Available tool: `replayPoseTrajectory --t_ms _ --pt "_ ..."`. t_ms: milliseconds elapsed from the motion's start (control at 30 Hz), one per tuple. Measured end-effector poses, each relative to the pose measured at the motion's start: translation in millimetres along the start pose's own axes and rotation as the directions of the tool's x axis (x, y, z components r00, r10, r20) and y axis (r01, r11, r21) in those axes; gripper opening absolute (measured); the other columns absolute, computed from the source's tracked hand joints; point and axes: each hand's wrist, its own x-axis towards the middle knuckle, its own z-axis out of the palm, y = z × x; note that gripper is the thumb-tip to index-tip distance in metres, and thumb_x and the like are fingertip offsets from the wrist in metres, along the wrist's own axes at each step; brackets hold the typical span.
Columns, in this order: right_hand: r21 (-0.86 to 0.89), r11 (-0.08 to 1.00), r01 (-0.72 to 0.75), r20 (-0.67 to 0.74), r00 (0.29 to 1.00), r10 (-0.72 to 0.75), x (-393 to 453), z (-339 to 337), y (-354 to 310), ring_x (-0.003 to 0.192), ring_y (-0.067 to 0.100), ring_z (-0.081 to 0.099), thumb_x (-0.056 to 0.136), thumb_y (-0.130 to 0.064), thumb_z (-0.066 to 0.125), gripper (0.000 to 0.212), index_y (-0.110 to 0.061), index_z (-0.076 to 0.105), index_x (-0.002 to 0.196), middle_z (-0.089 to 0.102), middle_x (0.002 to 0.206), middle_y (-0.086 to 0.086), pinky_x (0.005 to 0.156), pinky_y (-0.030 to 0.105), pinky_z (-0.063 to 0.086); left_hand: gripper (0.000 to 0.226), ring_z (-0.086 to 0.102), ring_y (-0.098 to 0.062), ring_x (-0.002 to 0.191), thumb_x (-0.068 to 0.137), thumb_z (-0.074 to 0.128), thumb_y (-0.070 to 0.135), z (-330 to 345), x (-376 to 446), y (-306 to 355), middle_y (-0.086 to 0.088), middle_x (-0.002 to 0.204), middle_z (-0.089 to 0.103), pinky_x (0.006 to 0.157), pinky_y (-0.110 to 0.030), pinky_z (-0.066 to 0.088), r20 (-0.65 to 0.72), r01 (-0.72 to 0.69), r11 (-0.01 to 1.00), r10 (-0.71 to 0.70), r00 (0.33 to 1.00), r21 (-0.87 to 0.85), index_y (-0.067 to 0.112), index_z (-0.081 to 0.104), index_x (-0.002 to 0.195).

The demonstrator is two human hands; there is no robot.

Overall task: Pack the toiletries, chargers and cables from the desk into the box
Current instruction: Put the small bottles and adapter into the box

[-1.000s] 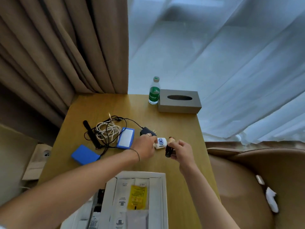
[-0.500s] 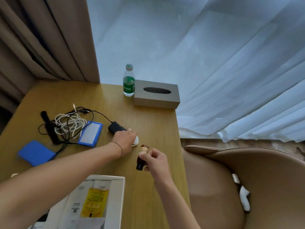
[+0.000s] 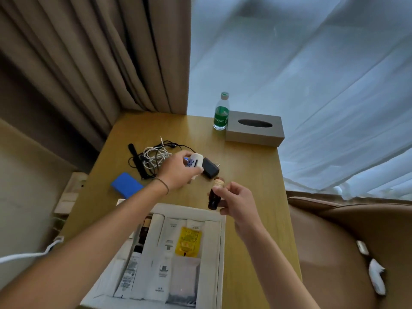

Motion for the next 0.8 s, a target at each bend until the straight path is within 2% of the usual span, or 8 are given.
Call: replayPoseTrajectory --t_ms 133,200,333,433,533,633,733,800 --pt "-0.061 0.996 -0.059 0.052 0.997 0.062 -16 43 2 0.064 0.013 0.07 0.089 -0.022 0.073 0.023 -0.001 0.067 0.081 0.078 0.089 0.016 0.055 0.024 0.049 0.055 0.065 -0.015 0.098 0.078 0.08 0.036 -41 -26 -28 -0.001 0.112 0.067 0.082 -0.036 0.059 -0.05 0.011 0.994 -0.017 0.999 -0.109 0.022 0.061 0.127" --pt "-0.088 0.993 -0.077 0.074 0.994 0.084 -22 65 7 0.067 0.016 0.072 0.088 -0.023 0.074 0.022 -0.01 0.063 0.073 0.078 0.088 0.015 0.056 0.025 0.052 0.051 0.064 -0.017 0.099 0.08 0.081 0.032 -60 -37 -41 0.0 0.109 0.067 0.083 -0.033 0.056 -0.069 0.019 0.984 -0.031 0.997 -0.179 0.019 0.063 0.126" --pt "-0.137 0.987 -0.078 0.073 0.993 0.088 -31 104 25 0.083 0.03 0.077 0.086 -0.021 0.076 0.025 -0.014 0.057 0.073 0.077 0.088 0.019 0.07 0.041 0.06 0.047 0.063 -0.01 0.089 0.081 0.08 0.032 -91 -60 -62 0.013 0.094 0.062 0.086 -0.037 0.057 -0.101 0.03 0.968 -0.056 0.993 -0.25 0.02 0.063 0.123" --pt "-0.138 0.984 -0.11 0.078 0.989 0.122 -34 128 44 0.072 0.022 0.076 0.086 -0.016 0.076 0.023 -0.013 0.057 0.072 0.076 0.081 0.015 0.059 0.03 0.059 0.05 0.062 -0.011 0.092 0.083 0.078 0.034 -112 -72 -77 0.006 0.102 0.064 0.085 -0.036 0.057 -0.092 0.03 0.971 -0.053 0.994 -0.239 0.02 0.061 0.128" --pt "-0.149 0.97 -0.194 0.068 0.976 0.206 -29 148 62 0.063 0.019 0.075 0.087 -0.008 0.073 0.021 -0.011 0.057 0.074 0.075 0.078 0.014 0.053 0.026 0.057 0.048 0.058 -0.001 0.086 0.084 0.077 0.033 -128 -83 -90 0.004 0.106 0.064 0.07 -0.023 0.049 -0.096 0.011 0.967 -0.037 0.995 -0.255 0.021 0.061 0.127" --pt "-0.26 0.936 -0.237 0.032 0.967 0.254 -19 167 81 0.067 0.019 0.077 0.085 -0.01 0.075 0.026 -0.014 0.055 0.07 0.076 0.081 0.013 0.057 0.029 0.061 0.044 0.057 0.003 0.087 0.084 0.077 0.034 -137 -93 -103 0.01 0.102 0.063 0.068 -0.019 0.047 -0.092 0.002 0.962 -0.028 0.995 -0.272 0.024 0.062 0.123" --pt "-0.412 0.886 -0.215 -0.054 0.976 0.211 -8 187 99 0.066 0.023 0.074 0.08 -0.013 0.078 0.036 -0.018 0.048 0.061 0.07 0.072 0.009 0.064 0.039 0.065 0.045 0.061 -0.003 0.091 0.083 0.077 0.036 -142 -103 -118 0.006 0.108 0.065 0.072 -0.025 0.053 -0.073 0.018 0.96 -0.04 0.996 -0.281 0.024 0.063 0.123" --pt "-0.509 0.84 -0.187 -0.091 0.982 0.163 -3 199 106 0.065 0.028 0.073 0.075 -0.016 0.077 0.035 -0.019 0.046 0.058 0.066 0.065 0.008 0.065 0.044 0.063 0.043 0.061 -0.002 0.09 0.082 0.077 0.038 -144 -110 -129 0.01 0.105 0.065 0.066 -0.021 0.049 -0.062 0.025 0.961 -0.044 0.997 -0.274 0.027 0.063 0.122"
